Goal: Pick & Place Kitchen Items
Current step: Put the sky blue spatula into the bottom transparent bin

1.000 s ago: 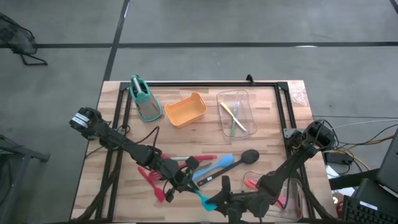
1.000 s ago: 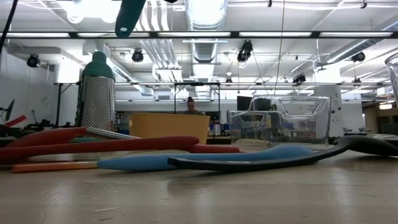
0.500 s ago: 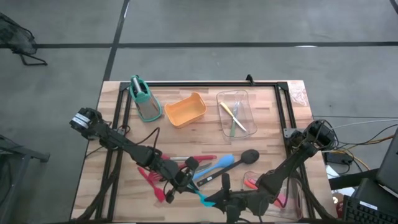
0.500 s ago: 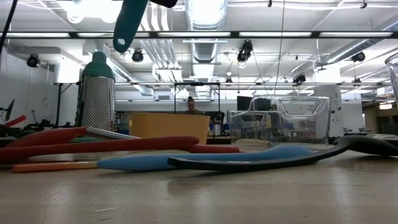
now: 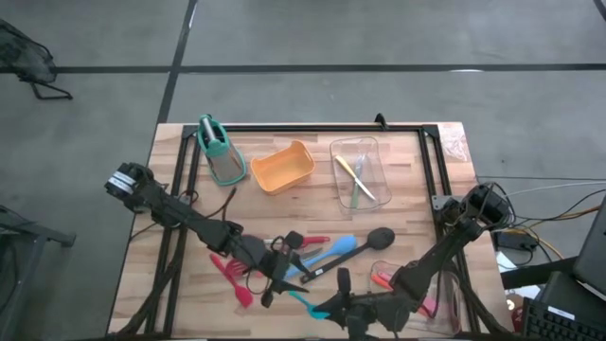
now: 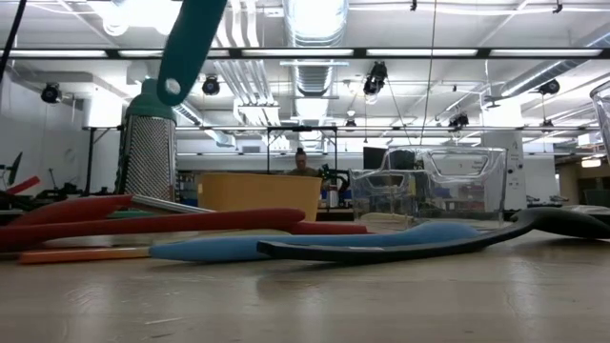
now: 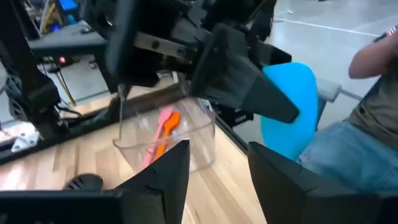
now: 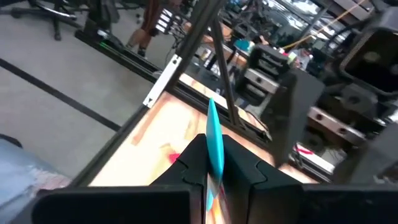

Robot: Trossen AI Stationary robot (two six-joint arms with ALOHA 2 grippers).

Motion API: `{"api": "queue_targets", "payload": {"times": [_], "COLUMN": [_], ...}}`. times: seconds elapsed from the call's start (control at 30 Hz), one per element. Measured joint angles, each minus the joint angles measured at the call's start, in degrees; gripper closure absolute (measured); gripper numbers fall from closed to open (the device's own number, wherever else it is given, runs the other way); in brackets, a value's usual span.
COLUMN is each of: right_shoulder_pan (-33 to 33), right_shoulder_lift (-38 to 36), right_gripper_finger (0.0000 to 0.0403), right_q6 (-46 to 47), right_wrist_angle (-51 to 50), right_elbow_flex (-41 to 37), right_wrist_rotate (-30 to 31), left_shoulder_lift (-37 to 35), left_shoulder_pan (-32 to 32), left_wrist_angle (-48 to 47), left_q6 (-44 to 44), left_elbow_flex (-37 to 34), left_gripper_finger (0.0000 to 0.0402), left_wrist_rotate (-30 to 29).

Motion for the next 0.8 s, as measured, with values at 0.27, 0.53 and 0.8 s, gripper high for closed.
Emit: {"api": "queue_targets", "payload": {"times": [0.27,0.53,0.8], "right_shoulder_pan": [-0.5,-1.0,-1.6], "right_shoulder_lift": [0.0,-0.3,-1.7], "right_gripper_finger": [0.038,0.038,0.038], "right_q6": [2.5,3.8,10.2], "right_wrist_angle": [-2.7,-4.2,-9.9], "right_elbow_flex": [0.0,0.0,0.2], "right_wrist_rotate": [0.6,0.8,0.9], "left_shoulder_lift": [-1.7,-5.9,-5.5], "left_shoulder_pan": [0.0,-0.1,-1.8], "left_wrist_angle": [-1.0,-1.7,-4.0], "left_q6": [-1.3,-3.3,-4.8], "left_elbow_flex": [-0.1,-0.1,-0.2], "left_gripper_finger": [0.0232,0.0232,0.0232], "left_wrist_rotate": [-0.2,0.0,0.3]}}
